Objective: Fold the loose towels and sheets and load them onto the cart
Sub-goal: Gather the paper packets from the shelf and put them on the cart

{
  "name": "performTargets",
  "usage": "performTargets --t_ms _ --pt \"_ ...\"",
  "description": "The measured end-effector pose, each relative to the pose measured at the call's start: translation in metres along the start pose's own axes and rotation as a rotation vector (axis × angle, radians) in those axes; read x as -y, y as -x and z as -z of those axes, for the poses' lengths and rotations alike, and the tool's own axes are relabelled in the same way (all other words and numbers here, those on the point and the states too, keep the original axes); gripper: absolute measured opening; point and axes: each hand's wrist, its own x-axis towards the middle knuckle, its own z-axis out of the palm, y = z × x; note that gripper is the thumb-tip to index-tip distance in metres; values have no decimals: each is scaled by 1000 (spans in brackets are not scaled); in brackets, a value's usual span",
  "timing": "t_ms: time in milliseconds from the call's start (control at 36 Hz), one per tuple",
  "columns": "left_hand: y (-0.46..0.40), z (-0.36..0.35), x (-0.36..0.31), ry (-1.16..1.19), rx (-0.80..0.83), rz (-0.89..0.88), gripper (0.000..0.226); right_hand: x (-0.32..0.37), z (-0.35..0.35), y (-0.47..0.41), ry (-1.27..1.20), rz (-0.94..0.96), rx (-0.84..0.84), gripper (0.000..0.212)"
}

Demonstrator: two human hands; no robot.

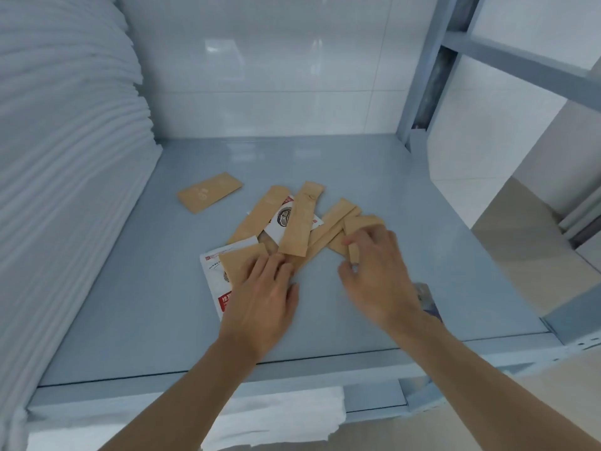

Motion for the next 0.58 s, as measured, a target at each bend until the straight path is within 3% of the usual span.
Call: performTargets --t_ms 83,222,306,472,583 --pt "4 -2 10 48 -36 23 32 11 -16 -16 157 25 57 43" --pt "4 -6 14 66 -71 33 35 0 -23 -37 306 -228 123 51" --pt "5 -7 14 78 -109 10 34 -10 -23 -34 450 -132 94 46" --pt "4 -5 11 86 -126 43 25 -19 -9 -32 168 -92 -40 27" --pt "4 -4 11 72 -132 48 19 -21 10 -32 -128 -161 -302 24"
